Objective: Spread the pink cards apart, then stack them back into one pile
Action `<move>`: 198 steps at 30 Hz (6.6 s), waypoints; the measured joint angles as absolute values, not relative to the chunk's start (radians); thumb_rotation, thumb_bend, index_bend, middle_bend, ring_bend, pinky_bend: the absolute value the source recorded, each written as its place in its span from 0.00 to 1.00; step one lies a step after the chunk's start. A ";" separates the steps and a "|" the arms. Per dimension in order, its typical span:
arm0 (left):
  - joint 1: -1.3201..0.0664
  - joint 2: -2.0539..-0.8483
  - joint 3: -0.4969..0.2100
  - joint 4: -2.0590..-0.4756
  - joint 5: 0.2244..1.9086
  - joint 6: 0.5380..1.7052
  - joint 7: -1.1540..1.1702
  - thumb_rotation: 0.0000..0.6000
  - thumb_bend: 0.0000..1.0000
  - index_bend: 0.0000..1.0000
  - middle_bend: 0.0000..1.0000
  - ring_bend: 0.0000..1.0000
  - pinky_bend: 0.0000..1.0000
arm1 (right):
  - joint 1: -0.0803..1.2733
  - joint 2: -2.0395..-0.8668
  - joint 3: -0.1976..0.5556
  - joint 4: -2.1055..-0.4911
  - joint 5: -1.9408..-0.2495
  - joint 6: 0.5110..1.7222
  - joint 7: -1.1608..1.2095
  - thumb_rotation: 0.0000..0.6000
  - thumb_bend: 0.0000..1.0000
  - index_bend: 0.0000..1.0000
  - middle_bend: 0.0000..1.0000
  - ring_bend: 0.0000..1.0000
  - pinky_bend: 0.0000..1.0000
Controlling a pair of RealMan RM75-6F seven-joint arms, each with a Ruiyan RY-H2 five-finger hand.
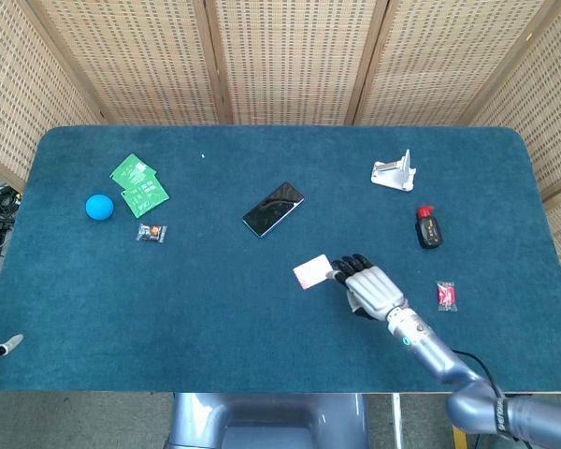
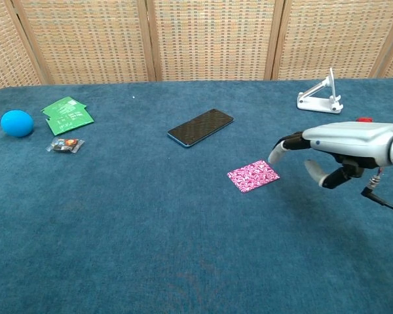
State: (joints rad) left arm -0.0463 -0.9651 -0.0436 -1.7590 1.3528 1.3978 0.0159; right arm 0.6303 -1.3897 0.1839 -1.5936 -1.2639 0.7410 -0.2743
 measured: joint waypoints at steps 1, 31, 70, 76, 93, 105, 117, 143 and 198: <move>-0.049 -0.966 -0.045 -1.758 1.347 1.392 0.019 1.00 0.00 0.00 0.00 0.00 0.00 | 0.644 -1.407 0.188 -1.578 -1.253 0.736 -0.276 1.00 1.00 0.22 0.19 0.12 0.14; -0.065 -0.974 -0.050 -1.752 1.309 1.372 0.035 1.00 0.00 0.00 0.00 0.00 0.00 | 0.785 -1.516 0.118 -1.473 -1.076 0.662 -0.325 1.00 1.00 0.20 0.20 0.16 0.23; -0.062 -0.967 -0.047 -1.759 1.322 1.384 0.019 1.00 0.00 0.00 0.00 0.00 0.00 | 0.811 -1.362 0.054 -1.674 -1.176 0.750 -0.254 1.00 1.00 0.19 0.20 0.17 0.24; -0.063 -0.967 -0.049 -1.759 1.316 1.382 0.019 1.00 0.00 0.00 0.00 0.00 0.00 | 0.843 -1.437 0.073 -1.589 -1.154 0.728 -0.274 1.00 1.00 0.19 0.20 0.17 0.24; -0.063 -0.963 -0.048 -1.755 1.320 1.380 0.005 1.00 0.00 0.00 0.00 0.00 0.00 | 0.874 -1.482 0.022 -1.523 -1.003 0.711 -0.412 1.00 1.00 0.19 0.20 0.17 0.24; -0.066 -0.967 -0.046 -1.763 1.325 1.382 0.024 1.00 0.00 0.00 0.00 0.00 0.00 | 0.855 -1.422 -0.001 -1.476 -0.916 0.713 -0.414 1.00 1.00 0.19 0.20 0.17 0.24; -0.066 -0.969 -0.047 -1.764 1.323 1.384 0.030 1.00 0.00 0.00 0.00 0.00 0.00 | 0.855 -1.389 -0.027 -1.452 -0.855 0.689 -0.424 1.00 1.00 0.19 0.20 0.17 0.24; -0.060 -0.963 -0.044 -1.762 1.334 1.393 0.010 1.00 0.00 0.00 0.00 0.00 0.00 | 0.832 -1.296 -0.112 -1.571 -1.059 0.752 -0.523 1.00 1.00 0.19 0.20 0.17 0.24; -0.086 -0.970 -0.057 -1.750 1.283 1.342 0.020 1.00 0.00 0.00 0.00 0.00 0.00 | 0.955 -1.608 0.094 -1.247 -1.063 0.727 -0.417 1.00 0.02 0.35 0.00 0.13 0.16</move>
